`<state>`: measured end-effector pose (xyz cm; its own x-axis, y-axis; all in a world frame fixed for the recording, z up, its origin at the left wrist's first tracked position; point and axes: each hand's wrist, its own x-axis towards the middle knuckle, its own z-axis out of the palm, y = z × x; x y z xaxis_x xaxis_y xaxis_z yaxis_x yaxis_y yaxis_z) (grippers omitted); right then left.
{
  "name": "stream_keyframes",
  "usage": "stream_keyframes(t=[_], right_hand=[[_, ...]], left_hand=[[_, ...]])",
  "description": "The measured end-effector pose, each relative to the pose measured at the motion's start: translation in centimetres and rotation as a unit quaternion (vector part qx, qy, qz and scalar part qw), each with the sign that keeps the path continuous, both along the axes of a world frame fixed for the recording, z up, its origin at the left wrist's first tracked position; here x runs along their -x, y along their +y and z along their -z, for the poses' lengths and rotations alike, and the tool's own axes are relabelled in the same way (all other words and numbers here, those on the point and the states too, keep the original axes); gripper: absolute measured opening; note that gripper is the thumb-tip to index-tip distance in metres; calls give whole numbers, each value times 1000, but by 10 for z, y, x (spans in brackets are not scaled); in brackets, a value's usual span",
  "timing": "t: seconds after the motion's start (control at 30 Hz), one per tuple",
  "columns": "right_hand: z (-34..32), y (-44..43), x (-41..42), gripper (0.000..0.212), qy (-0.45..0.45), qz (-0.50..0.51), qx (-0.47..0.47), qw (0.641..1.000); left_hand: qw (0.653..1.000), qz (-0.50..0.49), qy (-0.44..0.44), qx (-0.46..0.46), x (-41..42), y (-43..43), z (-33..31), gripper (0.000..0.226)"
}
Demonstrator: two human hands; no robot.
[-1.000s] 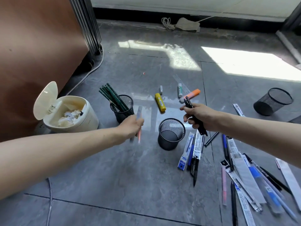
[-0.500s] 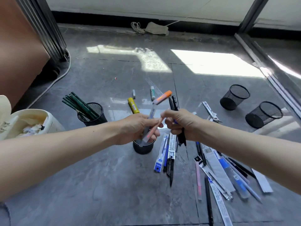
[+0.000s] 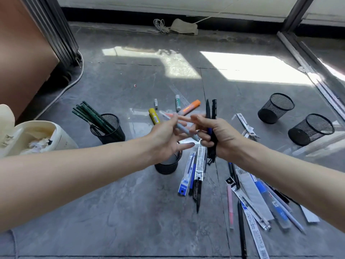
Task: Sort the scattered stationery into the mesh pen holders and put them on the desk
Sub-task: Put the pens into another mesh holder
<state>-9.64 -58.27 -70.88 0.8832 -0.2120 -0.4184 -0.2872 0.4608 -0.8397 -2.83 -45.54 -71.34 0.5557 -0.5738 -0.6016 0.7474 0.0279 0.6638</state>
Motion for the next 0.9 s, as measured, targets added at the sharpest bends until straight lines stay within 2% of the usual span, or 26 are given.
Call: stream_keyframes(t=[0.13, 0.2, 0.3, 0.37, 0.43, 0.57, 0.73, 0.9], right_hand=[[13, 13, 6, 9, 24, -61, -31, 997], [14, 13, 9, 14, 40, -83, -32, 995], [16, 9, 11, 25, 79, -83, -27, 993], [20, 7, 11, 34, 101, -50, -38, 993], [24, 3, 10, 35, 107, -4, -79, 991], [23, 4, 7, 35, 92, 9, -154, 984], [23, 13, 7, 42, 67, 26, -238, 969], [20, 11, 11, 45, 87, 30, -225, 970]], left_hand=[[995, -94, -28, -24, -7, -18, -10, 35], [993, -97, -45, -46, -6, -18, -7, 32], [978, -141, -97, -119, -15, -13, 4, 29], [967, -155, -123, -159, -26, -9, 9, 19], [977, -85, -120, -156, -23, -5, 6, 11], [968, 132, -141, -159, 8, -6, 2, 21], [972, 148, -145, -107, 9, -12, 1, 15], [967, 175, -143, -116, 14, -13, 0, 13]])
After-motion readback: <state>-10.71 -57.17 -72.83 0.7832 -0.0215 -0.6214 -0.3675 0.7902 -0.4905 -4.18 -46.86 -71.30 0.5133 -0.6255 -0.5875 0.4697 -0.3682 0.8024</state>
